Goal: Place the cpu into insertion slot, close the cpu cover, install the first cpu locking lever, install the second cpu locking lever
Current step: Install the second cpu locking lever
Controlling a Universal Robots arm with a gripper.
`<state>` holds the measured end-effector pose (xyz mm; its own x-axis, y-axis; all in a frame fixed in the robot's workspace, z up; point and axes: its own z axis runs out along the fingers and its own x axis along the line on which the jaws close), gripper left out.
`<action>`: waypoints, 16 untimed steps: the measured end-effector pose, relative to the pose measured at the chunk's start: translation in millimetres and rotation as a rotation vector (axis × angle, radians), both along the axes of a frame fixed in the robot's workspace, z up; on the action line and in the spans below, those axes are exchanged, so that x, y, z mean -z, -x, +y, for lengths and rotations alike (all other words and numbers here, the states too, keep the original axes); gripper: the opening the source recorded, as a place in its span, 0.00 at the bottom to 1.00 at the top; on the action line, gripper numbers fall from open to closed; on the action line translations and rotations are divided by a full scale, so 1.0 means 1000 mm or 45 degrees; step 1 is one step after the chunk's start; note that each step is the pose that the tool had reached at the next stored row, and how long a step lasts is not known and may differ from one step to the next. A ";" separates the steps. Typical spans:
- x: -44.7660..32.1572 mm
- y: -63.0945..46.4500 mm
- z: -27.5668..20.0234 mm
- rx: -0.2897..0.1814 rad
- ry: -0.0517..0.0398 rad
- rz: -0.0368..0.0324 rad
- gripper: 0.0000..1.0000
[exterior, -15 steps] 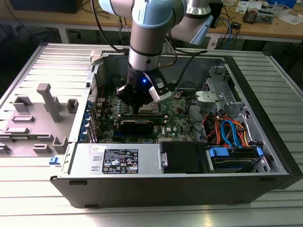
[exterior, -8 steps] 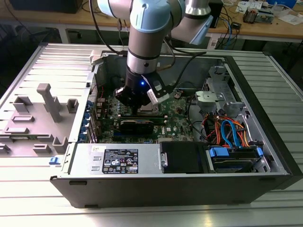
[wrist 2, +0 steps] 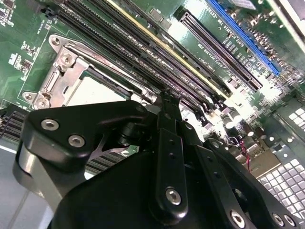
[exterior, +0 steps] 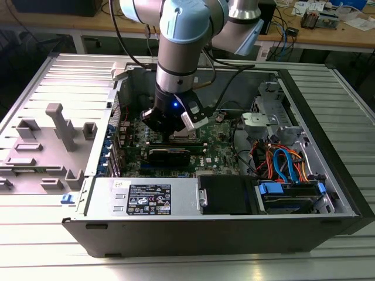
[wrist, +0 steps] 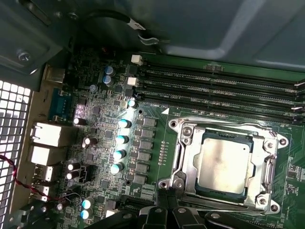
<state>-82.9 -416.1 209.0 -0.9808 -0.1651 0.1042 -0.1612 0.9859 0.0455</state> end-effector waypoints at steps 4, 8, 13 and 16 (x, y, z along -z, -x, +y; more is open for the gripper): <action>0.0002 0.000 0.0000 0.000 -0.009 -0.0001 0.11; 0.0007 0.000 0.0000 0.000 -0.018 0.0000 0.11; 0.0021 0.000 0.0004 -0.001 -0.026 0.0000 0.11; 0.0030 0.000 0.0007 -0.002 -0.029 0.0002 0.11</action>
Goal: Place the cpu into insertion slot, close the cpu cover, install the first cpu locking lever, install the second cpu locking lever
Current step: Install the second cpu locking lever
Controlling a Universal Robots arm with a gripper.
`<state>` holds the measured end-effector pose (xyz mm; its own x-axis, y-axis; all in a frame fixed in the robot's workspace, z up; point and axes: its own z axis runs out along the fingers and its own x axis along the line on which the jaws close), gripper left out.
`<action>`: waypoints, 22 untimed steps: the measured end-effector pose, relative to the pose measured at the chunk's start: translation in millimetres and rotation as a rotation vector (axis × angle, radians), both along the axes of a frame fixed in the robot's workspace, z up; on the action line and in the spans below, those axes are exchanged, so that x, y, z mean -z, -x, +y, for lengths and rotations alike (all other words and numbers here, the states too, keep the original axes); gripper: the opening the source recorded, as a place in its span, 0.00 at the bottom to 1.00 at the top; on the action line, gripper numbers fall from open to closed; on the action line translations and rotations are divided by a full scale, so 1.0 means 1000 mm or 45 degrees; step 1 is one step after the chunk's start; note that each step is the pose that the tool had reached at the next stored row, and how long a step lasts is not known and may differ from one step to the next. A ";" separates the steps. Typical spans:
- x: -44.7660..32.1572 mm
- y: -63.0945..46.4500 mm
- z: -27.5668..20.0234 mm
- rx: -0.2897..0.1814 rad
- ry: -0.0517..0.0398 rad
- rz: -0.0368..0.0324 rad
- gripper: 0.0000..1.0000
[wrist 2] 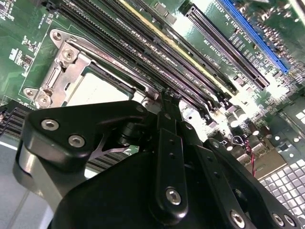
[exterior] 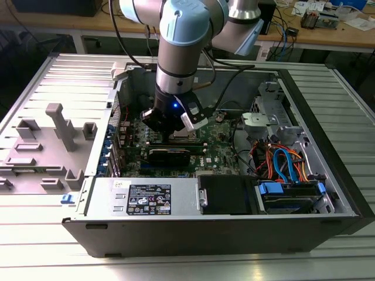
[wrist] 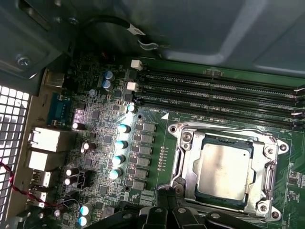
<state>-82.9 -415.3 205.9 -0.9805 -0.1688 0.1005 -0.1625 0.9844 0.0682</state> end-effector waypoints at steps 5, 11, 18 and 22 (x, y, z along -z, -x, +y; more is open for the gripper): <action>0.0026 0.000 0.0014 -0.002 -0.013 -0.0013 0.11; -0.0033 0.000 0.0017 -0.004 -0.014 -0.0003 0.11; -0.0304 0.000 0.0042 -0.004 -0.014 -0.0003 0.11; -0.0335 0.000 0.0043 -0.004 -0.014 -0.0004 0.11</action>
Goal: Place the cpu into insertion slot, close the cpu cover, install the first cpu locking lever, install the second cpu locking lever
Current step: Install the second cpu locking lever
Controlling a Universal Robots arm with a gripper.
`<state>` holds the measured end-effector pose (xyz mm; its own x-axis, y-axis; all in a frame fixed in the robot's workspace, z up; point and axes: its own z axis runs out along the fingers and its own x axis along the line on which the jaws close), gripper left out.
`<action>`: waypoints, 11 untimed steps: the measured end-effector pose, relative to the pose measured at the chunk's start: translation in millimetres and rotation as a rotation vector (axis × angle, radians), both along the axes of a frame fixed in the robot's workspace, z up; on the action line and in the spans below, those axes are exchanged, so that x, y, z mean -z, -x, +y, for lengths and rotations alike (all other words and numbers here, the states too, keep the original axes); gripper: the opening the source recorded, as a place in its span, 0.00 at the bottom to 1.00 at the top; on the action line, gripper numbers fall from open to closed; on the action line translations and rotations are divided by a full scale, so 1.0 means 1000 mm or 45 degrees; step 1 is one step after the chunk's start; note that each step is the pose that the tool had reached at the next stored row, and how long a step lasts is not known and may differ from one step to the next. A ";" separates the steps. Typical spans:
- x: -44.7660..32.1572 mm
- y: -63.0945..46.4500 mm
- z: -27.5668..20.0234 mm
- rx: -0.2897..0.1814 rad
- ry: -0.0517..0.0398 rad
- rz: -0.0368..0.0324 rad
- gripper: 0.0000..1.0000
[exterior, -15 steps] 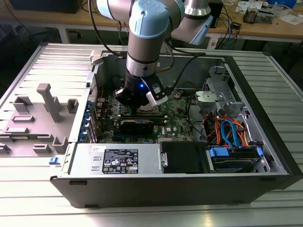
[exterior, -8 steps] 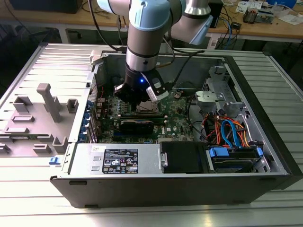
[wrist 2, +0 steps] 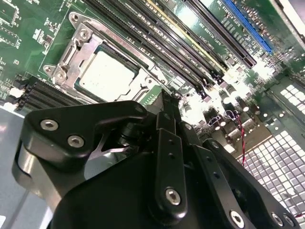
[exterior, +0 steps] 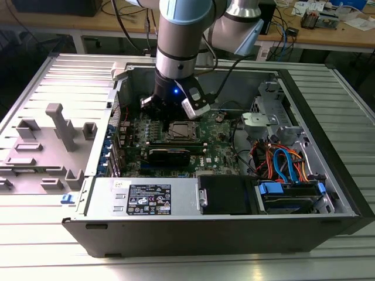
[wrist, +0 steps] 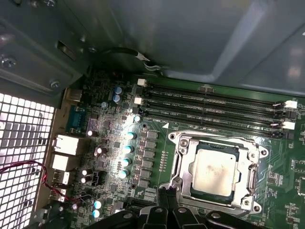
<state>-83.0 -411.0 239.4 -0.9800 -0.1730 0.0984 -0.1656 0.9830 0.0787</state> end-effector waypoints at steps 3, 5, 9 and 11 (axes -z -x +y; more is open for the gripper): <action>-0.0002 0.000 0.0000 0.000 0.000 0.0001 0.11; -0.0003 0.000 0.0000 0.000 0.000 0.0001 0.11; -0.0042 -0.020 0.0068 0.001 0.000 0.0026 0.11; -0.0050 -0.022 0.0068 0.007 0.000 0.0060 0.11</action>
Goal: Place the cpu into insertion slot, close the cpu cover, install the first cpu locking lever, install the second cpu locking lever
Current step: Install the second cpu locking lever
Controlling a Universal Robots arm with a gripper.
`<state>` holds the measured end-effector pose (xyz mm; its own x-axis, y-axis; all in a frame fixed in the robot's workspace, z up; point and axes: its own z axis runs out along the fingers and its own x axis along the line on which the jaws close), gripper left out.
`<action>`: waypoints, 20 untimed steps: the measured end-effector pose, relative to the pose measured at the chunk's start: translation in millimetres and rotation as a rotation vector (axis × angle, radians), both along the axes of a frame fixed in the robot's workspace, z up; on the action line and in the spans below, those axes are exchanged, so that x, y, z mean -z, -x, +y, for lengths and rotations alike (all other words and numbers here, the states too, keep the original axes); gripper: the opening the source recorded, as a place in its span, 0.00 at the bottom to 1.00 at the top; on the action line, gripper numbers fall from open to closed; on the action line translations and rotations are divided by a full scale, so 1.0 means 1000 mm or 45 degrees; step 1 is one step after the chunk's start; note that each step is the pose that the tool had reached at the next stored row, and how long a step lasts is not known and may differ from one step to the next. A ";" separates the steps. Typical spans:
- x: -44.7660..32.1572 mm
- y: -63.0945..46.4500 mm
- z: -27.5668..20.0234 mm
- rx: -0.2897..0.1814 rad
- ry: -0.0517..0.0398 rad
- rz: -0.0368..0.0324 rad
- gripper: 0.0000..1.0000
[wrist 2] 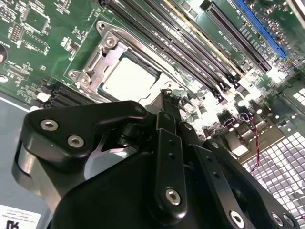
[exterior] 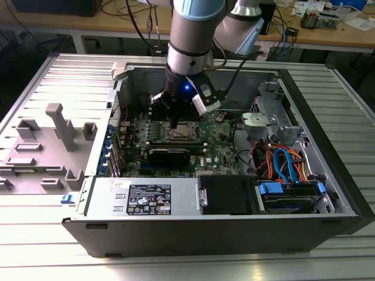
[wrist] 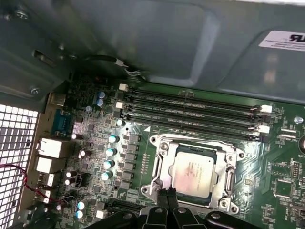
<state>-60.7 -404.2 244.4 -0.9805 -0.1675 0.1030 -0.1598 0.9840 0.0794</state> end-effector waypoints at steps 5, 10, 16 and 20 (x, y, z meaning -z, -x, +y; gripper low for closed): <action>-0.0021 -0.006 -0.0005 0.006 0.000 0.0162 0.11; -0.0021 -0.010 -0.0045 0.010 -0.001 0.0314 0.11; -0.0021 -0.016 -0.0062 0.014 -0.001 0.0468 0.11; -0.0021 -0.019 -0.0093 0.015 -0.001 0.0554 0.11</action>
